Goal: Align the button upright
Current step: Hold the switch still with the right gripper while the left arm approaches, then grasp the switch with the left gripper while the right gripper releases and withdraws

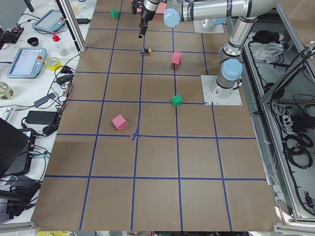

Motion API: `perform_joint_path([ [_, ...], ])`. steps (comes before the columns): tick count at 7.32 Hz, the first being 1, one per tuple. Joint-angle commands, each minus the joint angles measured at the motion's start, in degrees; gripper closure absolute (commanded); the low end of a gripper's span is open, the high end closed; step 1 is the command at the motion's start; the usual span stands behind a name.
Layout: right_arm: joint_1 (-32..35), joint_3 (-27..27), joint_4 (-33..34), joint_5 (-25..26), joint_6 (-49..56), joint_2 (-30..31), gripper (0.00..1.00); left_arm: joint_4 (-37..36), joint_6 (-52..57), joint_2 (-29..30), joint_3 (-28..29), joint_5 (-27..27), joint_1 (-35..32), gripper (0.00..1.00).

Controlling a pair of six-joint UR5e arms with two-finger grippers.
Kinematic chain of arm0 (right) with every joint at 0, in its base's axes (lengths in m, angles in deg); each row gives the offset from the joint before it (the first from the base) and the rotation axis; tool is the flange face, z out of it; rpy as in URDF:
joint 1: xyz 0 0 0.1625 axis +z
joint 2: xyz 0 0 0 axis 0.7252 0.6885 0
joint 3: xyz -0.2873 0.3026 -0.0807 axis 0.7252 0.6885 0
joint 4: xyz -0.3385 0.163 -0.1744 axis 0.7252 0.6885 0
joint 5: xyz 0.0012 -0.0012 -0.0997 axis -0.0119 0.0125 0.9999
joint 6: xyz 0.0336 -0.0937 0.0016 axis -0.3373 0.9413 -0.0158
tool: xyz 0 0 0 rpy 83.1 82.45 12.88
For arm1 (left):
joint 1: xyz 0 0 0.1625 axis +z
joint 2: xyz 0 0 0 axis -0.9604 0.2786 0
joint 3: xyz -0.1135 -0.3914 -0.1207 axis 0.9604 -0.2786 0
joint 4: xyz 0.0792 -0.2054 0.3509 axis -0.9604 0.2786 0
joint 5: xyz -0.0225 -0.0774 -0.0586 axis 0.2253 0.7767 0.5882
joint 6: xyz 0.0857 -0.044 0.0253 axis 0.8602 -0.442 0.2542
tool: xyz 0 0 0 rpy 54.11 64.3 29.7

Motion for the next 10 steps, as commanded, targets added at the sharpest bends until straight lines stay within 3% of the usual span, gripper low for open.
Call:
perform_joint_path([
  [1,-1.74,-0.25,-3.09,2.04,1.66,4.14,0.00,-18.39,-4.15,4.69,-8.18,-3.46,-4.63,0.00],
  [2,-3.49,0.79,-3.45,2.66,1.84,4.58,0.00,-25.61,-5.65,7.42,-11.61,-3.83,-6.48,0.00],
  [4,-7.27,7.28,-10.96,3.63,4.64,4.59,0.00,-33.20,-12.92,14.26,-12.17,-11.19,-12.62,0.00],
  [6,-7.55,11.50,-10.84,5.02,4.74,4.33,0.00,-38.84,-16.37,21.21,-12.26,-14.97,-16.32,0.00],
  [7,-7.12,11.87,-11.27,4.34,3.96,4.50,0.00,-45.05,-18.39,24.64,-12.26,-15.95,-16.60,0.00],
  [10,-7.20,11.97,-10.84,3.73,3.77,4.32,0.00,-49.93,-20.15,30.63,-12.26,-16.14,-18.71,0.00],
])
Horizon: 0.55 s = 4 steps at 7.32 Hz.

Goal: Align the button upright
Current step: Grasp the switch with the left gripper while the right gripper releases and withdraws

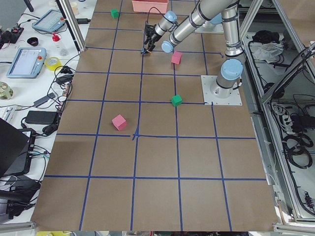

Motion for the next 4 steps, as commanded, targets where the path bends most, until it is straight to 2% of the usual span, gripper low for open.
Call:
perform_joint_path([
  [1,0.03,0.12,0.20,-0.84,-0.12,-0.02,0.00,-2.92,-1.40,3.28,-0.09,-0.18,-0.55,0.00],
  [2,0.03,0.12,0.46,-0.84,-0.12,-0.02,0.00,-2.93,-0.53,3.46,-0.09,-0.10,-0.55,0.00],
  [3,0.03,0.21,0.55,-0.84,-0.12,-0.02,0.00,-2.93,-0.35,3.29,0.00,-0.10,-0.55,0.07],
  [4,0.03,0.03,0.47,-0.84,-0.12,-0.11,0.00,-2.93,-0.09,3.12,-0.18,-0.10,-0.64,0.53],
])
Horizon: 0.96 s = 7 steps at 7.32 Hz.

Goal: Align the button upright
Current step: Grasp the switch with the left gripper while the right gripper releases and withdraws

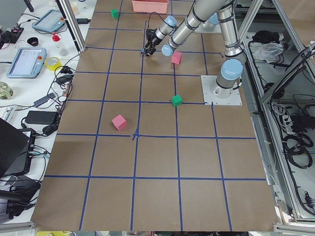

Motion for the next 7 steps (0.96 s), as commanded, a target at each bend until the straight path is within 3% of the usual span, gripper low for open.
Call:
perform_joint_path([
  [1,0.00,-0.10,0.00,-0.02,0.00,-0.15,0.00,-0.06,0.60,-0.62,0.07,0.01,0.01,0.83],
  [3,0.00,-0.19,0.09,-0.02,0.00,-0.24,0.00,0.03,0.69,-0.97,0.07,0.01,0.02,1.00],
  [6,0.00,-0.28,-0.09,-0.02,0.00,-0.24,0.00,2.04,5.16,-3.25,3.83,0.01,2.02,1.00],
  [7,0.00,-0.19,0.00,-0.02,0.00,-0.24,0.00,6.93,5.26,-5.00,5.59,1.05,4.65,1.00],
])
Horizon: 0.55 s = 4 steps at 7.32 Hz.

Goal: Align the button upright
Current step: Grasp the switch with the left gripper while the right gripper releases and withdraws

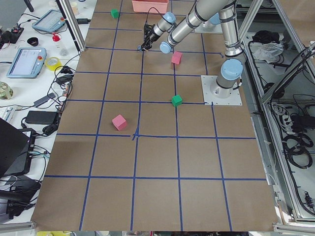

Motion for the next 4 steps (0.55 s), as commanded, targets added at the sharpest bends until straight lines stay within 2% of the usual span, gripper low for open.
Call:
perform_joint_path([
  [1,0.00,-0.03,0.06,0.00,0.00,0.00,0.00,12.44,0.96,-3.98,4.23,2.88,4.38,1.00],
  [2,0.00,0.05,-0.02,0.00,0.00,0.00,0.00,21.57,-0.26,-6.01,6.86,5.77,7.09,1.00],
  [4,0.00,-0.03,-0.02,-0.09,0.09,0.00,0.00,38.20,-11.36,-6.21,14.93,17.69,11.50,1.00],
])
